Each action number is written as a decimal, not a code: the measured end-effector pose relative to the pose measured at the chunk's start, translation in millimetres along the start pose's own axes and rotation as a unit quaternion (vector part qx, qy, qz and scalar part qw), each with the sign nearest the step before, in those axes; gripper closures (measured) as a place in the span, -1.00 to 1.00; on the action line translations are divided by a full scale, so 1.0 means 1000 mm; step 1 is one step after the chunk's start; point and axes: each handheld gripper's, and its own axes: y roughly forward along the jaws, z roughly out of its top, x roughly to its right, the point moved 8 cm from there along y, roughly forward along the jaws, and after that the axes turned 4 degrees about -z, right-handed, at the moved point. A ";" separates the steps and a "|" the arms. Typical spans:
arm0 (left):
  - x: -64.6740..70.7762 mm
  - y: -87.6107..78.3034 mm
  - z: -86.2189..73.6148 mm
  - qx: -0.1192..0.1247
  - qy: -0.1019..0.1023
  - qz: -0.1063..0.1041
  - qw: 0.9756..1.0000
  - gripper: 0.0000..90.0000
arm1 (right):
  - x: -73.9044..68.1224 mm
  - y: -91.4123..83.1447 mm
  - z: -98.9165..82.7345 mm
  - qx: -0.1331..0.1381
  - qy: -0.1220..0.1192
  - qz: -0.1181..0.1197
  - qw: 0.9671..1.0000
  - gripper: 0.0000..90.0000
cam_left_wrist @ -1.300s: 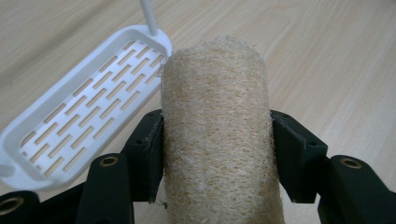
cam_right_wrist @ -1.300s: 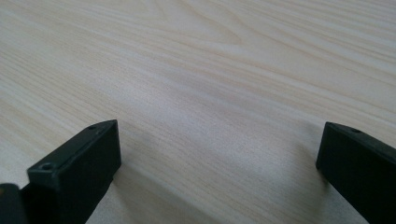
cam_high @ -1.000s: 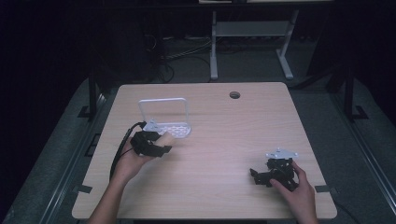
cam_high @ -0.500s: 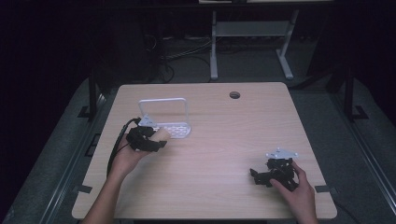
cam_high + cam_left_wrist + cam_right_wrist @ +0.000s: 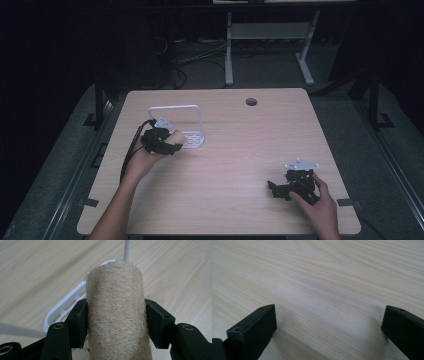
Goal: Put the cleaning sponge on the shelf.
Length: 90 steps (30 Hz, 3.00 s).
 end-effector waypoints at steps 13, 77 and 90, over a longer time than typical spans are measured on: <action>-0.009 0.025 0.003 -0.006 0.001 0.012 1.000 -0.09 | 0.000 0.000 0.000 0.000 0.000 0.000 1.000 -1.00; 0.020 -0.010 -0.016 0.001 -0.025 -0.039 0.999 1.00 | 0.000 0.000 0.000 0.000 0.000 0.000 1.000 -1.00; 0.020 0.007 -0.027 -0.016 -0.033 -0.053 0.998 1.00 | 0.000 0.000 0.000 0.000 0.000 0.000 1.000 -1.00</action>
